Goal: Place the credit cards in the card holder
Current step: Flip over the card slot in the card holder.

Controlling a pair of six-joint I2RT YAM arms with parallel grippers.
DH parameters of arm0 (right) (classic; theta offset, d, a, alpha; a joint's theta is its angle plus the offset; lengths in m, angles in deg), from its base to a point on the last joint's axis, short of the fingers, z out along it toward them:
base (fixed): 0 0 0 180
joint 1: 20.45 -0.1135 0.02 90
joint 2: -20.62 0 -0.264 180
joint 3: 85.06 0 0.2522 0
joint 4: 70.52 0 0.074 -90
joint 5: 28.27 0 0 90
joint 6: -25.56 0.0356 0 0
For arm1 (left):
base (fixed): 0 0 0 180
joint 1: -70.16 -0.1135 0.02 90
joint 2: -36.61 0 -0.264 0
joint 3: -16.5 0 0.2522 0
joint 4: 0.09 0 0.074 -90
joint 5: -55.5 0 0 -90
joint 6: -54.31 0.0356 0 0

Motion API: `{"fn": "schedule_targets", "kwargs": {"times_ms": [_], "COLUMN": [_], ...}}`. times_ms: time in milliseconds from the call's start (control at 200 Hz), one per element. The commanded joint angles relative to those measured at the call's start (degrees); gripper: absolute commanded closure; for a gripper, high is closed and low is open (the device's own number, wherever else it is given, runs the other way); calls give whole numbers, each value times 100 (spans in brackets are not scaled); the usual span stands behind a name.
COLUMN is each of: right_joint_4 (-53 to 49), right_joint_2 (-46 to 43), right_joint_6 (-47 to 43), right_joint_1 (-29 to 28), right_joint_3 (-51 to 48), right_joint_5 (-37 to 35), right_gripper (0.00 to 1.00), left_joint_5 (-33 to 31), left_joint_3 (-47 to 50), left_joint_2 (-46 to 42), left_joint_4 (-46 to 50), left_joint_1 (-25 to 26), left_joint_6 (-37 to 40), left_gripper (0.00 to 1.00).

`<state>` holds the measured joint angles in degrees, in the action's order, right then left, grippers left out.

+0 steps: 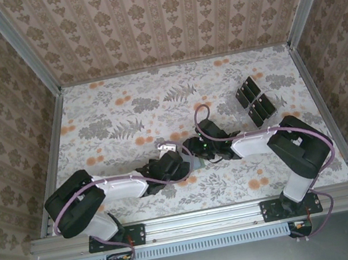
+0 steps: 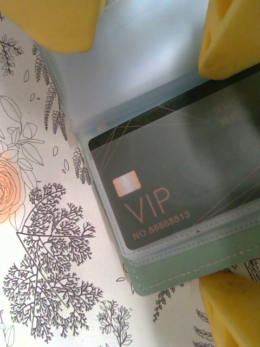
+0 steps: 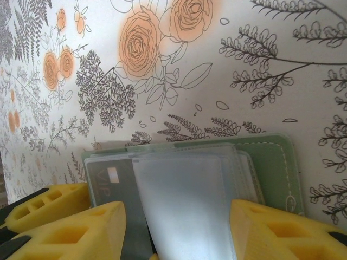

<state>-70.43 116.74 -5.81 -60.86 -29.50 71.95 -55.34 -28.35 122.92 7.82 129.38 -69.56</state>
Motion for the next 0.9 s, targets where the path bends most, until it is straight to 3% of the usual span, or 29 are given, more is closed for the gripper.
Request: {"fn": "schedule_targets", "kwargs": {"times_ms": [0,470,750,895], "right_joint_4": [219,504,272,22], "right_joint_2": [50,15,-54,-101], "right_joint_6": [-12,190,163,144], "right_joint_1": [-29,-44,-170,-363], "right_joint_3": [10,-84,52,286], "right_joint_5": [343,539,543,452], "right_gripper": [47,47,47,46], "left_joint_5": [-78,-195,-786,-888], "left_joint_3": [182,325,773,876], "left_joint_2": [152,-586,-2406,-3309], "left_joint_4": [374,555,1336,1893], "left_joint_1": [1,-7,-24,-319], "left_joint_6": [-120,-19,-186,-372], "left_gripper": [0,0,0,0]}}
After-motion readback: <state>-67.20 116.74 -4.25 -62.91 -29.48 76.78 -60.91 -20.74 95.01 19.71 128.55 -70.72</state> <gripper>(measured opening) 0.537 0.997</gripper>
